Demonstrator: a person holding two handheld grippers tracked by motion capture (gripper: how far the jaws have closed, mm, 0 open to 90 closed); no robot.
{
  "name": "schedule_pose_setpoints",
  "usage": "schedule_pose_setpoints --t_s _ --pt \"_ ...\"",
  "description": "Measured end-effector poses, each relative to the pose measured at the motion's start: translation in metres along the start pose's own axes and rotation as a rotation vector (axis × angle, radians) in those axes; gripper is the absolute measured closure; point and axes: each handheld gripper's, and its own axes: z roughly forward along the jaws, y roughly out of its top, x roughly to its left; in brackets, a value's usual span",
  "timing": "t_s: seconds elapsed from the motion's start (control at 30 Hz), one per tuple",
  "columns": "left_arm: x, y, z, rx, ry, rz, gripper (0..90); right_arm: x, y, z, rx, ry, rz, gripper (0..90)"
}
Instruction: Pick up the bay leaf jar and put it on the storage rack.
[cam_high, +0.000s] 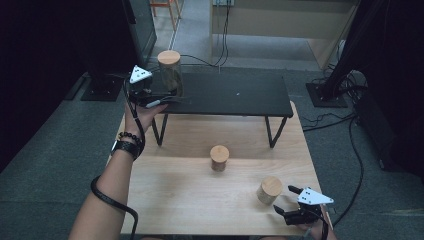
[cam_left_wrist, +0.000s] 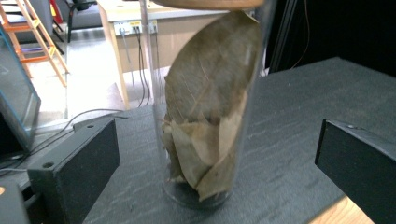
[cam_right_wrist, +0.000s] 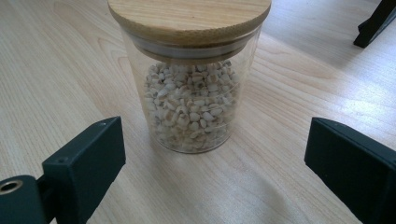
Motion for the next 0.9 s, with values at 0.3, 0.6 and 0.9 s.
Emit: schedule_pose_setpoints --t_s 0.3,0.6,0.9 --pt "-0.012 -0.004 -0.011 0.011 -0.025 0.024 0.0 0.000 0.000 0.000 0.003 0.004 -0.004 5.2" --pt "-0.019 -0.013 -0.023 0.018 -0.023 0.028 0.3 -0.001 0.000 0.000 0.004 0.008 -0.004 5.2" --pt "-0.021 -0.027 -0.037 0.007 -0.019 0.032 0.3 -0.001 0.000 0.000 0.003 0.007 -0.003 5.2"
